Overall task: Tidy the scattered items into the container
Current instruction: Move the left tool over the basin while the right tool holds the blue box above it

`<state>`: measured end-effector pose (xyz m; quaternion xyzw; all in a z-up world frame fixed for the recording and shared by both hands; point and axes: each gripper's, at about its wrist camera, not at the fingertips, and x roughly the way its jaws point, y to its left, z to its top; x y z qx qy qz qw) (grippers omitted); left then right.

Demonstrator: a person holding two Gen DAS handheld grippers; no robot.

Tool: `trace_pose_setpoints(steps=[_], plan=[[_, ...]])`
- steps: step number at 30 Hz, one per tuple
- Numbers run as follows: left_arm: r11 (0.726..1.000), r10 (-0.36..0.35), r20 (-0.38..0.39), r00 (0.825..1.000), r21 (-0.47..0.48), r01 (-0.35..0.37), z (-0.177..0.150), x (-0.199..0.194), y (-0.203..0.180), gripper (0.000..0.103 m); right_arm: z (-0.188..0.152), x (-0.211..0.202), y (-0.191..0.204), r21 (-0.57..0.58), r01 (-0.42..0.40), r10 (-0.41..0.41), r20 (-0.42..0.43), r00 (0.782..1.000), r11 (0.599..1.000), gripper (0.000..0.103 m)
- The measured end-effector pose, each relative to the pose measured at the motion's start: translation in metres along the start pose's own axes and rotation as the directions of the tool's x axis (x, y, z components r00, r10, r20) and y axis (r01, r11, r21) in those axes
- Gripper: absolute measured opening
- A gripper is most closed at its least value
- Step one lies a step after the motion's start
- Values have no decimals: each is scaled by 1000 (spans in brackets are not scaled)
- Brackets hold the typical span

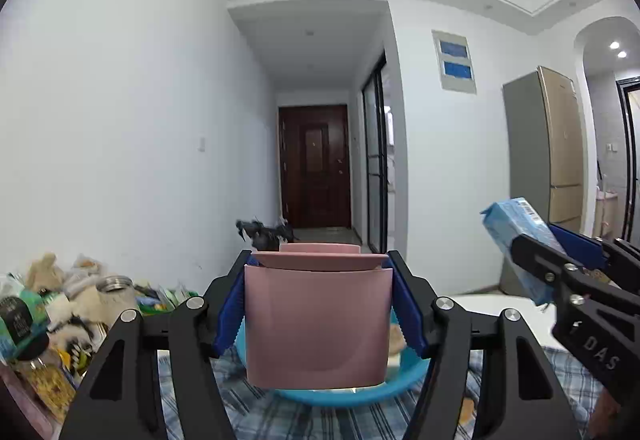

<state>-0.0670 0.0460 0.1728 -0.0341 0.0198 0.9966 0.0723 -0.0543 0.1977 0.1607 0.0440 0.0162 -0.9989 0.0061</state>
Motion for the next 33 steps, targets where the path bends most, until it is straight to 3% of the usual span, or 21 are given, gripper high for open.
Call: trace_pose_setpoints(steps=[15, 33], plan=[[1000, -17, 5, 1000, 16, 17, 15, 11, -2, 67, 5, 11, 0, 4, -2, 2, -8, 1000, 1000, 38], [999, -39, -25, 999, 3, 39, 20, 69, -1, 67, 10, 63, -1, -3, -7, 7, -15, 1000, 1000, 38]])
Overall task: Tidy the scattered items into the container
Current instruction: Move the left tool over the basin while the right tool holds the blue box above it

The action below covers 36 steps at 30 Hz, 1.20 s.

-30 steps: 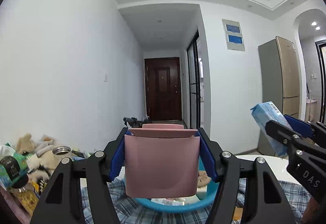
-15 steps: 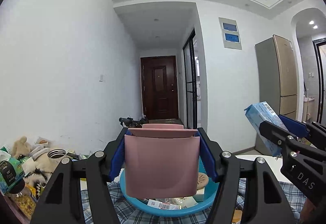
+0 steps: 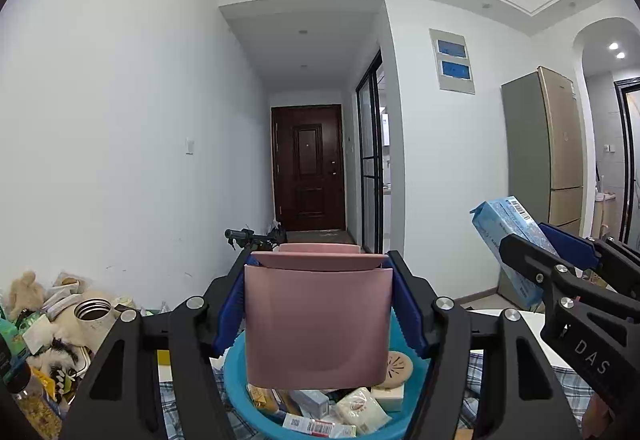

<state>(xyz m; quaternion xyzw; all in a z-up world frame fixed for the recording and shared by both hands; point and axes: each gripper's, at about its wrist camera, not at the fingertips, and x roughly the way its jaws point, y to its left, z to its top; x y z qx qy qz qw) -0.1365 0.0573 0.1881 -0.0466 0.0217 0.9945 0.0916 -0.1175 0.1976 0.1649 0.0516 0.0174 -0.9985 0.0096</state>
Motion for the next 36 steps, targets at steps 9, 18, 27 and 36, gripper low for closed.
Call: trace_pose_setpoints(steps=[9, 18, 27, 36], plan=[[1000, 0, -32, 999, 8, 0, -6, 52, 4, 67, 2, 50, -7, 11, 7, -7, -5, 1000, 1000, 38], [1000, 17, -39, 999, -13, -18, -13, 96, 15, 67, 6, 92, -10, 30, 12, -13, 14, 1000, 999, 38], [999, 15, -53, 998, -42, -17, -19, 115, 26, 67, 2, 115, -16, 39, 6, -5, -11, 1000, 999, 38], [999, 28, -68, 997, -39, -31, -22, 120, 27, 67, 3, 121, -22, 49, -3, 4, -21, 1000, 999, 38]])
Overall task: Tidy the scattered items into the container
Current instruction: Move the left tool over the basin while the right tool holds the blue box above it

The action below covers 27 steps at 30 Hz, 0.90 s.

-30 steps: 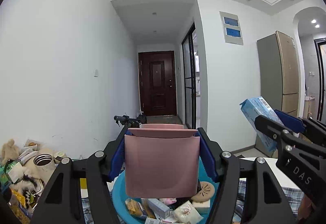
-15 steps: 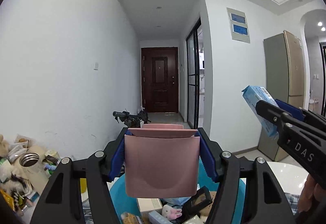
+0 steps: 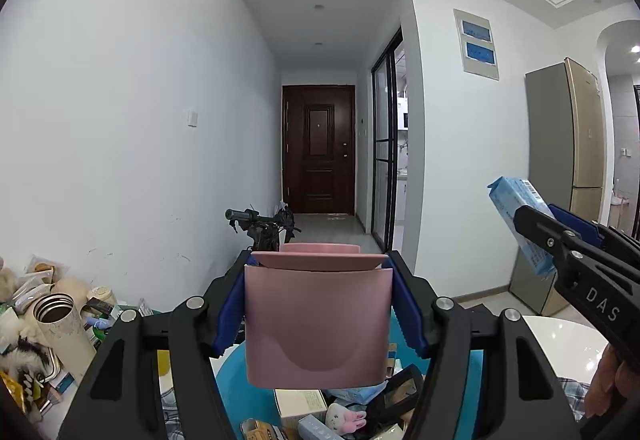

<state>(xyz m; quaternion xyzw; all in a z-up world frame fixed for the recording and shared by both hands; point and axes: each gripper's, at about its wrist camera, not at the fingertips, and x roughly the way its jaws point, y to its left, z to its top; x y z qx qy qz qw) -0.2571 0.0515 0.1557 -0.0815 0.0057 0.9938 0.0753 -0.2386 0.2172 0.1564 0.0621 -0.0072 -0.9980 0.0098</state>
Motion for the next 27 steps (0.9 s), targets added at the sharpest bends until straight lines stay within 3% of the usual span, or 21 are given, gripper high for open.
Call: trace_pose_setpoints(steps=[15, 27], plan=[[1000, 27, -30, 999, -8, -27, -5, 13, 5, 67, 0, 8, -4, -7, 0, 0, -16, 1000, 1000, 38], [1000, -14, -181, 983, -16, 12, -21, 54, 1, 67, -16, 38, -9, -12, -21, 19, -135, 991, 1000, 38]])
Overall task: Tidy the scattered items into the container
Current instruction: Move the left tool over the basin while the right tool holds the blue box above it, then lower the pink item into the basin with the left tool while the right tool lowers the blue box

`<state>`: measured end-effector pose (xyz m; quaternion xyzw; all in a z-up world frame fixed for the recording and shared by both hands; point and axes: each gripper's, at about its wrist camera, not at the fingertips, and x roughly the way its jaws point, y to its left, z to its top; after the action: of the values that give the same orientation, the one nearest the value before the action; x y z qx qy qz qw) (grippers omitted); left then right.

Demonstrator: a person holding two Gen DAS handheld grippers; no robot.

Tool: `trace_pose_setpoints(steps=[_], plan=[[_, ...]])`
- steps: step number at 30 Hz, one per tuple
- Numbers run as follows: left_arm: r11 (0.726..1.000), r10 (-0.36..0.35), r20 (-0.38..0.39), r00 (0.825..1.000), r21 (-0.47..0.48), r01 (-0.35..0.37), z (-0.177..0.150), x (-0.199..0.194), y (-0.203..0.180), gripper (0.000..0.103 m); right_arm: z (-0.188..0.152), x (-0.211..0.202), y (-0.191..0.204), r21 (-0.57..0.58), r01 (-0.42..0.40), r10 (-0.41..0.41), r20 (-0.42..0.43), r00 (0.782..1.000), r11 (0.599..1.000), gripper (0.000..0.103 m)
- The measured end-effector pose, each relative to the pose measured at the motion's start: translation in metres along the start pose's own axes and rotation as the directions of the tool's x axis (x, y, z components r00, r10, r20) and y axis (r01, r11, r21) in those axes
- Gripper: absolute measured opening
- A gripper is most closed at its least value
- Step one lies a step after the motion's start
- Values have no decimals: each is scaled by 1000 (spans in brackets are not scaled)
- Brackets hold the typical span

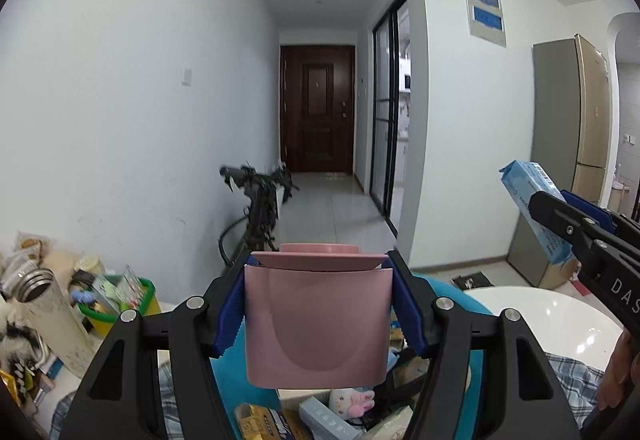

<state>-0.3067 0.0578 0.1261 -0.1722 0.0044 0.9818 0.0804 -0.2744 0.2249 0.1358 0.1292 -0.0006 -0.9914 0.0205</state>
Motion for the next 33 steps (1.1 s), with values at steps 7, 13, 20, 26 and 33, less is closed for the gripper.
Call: trace_pose_setpoints(steps=[7, 13, 20, 26, 33], plan=[[1000, -7, -93, 996, 20, 9, -11, 27, -3, 67, -5, 19, -3, -15, -13, 12, -70, 997, 1000, 38], [1000, -2, -153, 988, 30, 6, -20, 47, -2, 67, -13, 36, -4, -30, -22, 18, -126, 992, 999, 38], [999, -17, -194, 981, 31, 24, -25, 56, -2, 61, -25, 47, -4, -10, -56, 54, -184, 981, 998, 38], [998, -50, -252, 966, 19, 57, -30, 69, -1, 59, -35, 57, -6, 4, -76, 75, -230, 970, 997, 38], [997, -19, -339, 941, 62, 42, -45, 84, -6, 59, -46, 74, -14, 50, -113, 123, -316, 941, 992, 38]])
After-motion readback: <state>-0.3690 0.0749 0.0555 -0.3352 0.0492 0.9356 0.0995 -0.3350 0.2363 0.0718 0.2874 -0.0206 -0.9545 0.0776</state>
